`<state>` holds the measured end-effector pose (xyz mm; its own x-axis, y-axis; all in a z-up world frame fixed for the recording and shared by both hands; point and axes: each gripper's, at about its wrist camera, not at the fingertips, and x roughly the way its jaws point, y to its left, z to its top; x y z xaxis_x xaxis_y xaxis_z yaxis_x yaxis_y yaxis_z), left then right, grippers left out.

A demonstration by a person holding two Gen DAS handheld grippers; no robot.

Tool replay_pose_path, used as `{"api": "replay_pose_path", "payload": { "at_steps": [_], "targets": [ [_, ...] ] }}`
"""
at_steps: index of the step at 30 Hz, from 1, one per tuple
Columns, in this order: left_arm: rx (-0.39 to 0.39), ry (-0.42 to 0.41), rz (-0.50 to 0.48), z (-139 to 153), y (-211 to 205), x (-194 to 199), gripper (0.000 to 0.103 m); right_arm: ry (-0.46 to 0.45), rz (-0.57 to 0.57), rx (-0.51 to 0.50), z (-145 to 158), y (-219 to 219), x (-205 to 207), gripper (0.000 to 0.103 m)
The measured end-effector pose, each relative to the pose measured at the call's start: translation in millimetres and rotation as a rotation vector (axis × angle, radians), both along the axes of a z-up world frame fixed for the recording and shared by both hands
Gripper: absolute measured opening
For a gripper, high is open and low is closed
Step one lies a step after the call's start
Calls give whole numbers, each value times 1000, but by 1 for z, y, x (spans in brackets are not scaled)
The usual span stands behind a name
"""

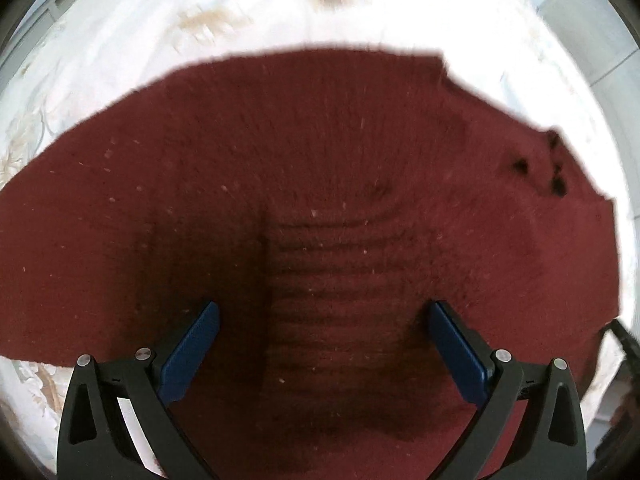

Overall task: Fold small clothes
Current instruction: 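Grasp the other sleeve's cuff with the left gripper, then carry the cuff with the left gripper across the body and release it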

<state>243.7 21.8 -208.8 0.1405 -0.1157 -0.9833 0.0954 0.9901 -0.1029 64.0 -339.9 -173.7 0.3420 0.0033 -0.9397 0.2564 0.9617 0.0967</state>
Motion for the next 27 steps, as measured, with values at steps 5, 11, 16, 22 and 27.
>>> {"api": "replay_pose_path", "payload": {
  "at_steps": [5, 11, 16, 22, 27],
  "targets": [
    [22, -12, 3, -15, -21, 11, 102, 7, -8, 12, -5, -2, -2, 41],
    [-8, -21, -53, -1, -3, 0, 79, 22, -5, 13, -10, 1, -4, 41],
    [-17, -58, -122, 14, -8, -2, 30, 12, -20, 26, -7, -2, -4, 41],
    [-31, -105, -180, 27, -23, 7, 13, 4, -18, 53, 7, -9, 10, 51],
    [-76, -191, -149, 55, -20, 11, 13, 11, 6, 95, 13, -5, 24, 54]
  ]
}}
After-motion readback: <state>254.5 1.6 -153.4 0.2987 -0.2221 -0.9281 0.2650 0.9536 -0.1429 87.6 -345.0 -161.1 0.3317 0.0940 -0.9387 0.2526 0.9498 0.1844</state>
